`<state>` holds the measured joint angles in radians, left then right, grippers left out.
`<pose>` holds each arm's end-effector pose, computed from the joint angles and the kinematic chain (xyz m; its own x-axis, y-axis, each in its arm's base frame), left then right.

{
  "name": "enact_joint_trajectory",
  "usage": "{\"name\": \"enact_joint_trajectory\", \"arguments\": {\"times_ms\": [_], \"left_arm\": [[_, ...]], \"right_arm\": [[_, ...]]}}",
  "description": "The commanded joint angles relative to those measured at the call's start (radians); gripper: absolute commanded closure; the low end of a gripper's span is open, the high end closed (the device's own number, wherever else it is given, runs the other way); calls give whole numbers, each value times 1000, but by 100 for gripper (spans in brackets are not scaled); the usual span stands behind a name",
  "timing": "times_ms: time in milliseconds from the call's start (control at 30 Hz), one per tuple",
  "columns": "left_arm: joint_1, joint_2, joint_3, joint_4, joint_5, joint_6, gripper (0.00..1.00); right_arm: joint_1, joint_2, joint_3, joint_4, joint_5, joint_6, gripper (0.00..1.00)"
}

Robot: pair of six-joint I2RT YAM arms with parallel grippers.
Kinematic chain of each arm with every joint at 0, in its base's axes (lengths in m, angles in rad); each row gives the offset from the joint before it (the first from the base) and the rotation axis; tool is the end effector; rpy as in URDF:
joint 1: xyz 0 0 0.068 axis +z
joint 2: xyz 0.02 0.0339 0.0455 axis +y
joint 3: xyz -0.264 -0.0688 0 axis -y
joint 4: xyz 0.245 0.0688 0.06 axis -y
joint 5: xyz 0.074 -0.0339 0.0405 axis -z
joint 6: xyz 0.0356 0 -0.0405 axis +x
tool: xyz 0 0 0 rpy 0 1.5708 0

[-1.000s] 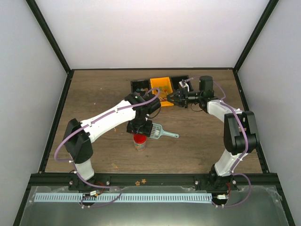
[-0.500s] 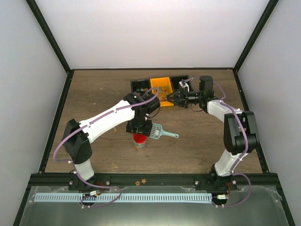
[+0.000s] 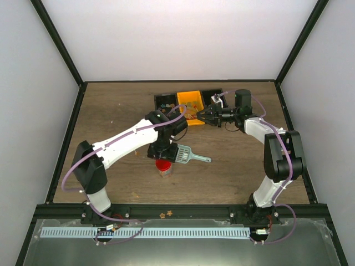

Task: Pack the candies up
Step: Close the bottle lid on the packing bottle.

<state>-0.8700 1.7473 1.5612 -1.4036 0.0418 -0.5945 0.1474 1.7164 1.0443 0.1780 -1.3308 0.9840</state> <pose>0.2027 -0.2426 0.2775 -0.9615 0.2719 0.0391 0.2711 0.9622 -0.0240 0.3510 0.0871 0.2300 -0.9932 0.0526 -0.1039 -0.0971 0.1186 0.9882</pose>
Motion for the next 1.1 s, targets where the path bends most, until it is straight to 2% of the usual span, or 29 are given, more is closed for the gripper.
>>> {"name": "enact_joint_trajectory", "arguments": {"times_ms": [0,1067], "left_arm": [[5,-2,14,-9,-11,18,42],[12,65,73,-9,-18,41,42]], "right_arm": [[1,-9,5,-12,-13,-11,75],[1,2,7,-17,-15,-22,75]]}}
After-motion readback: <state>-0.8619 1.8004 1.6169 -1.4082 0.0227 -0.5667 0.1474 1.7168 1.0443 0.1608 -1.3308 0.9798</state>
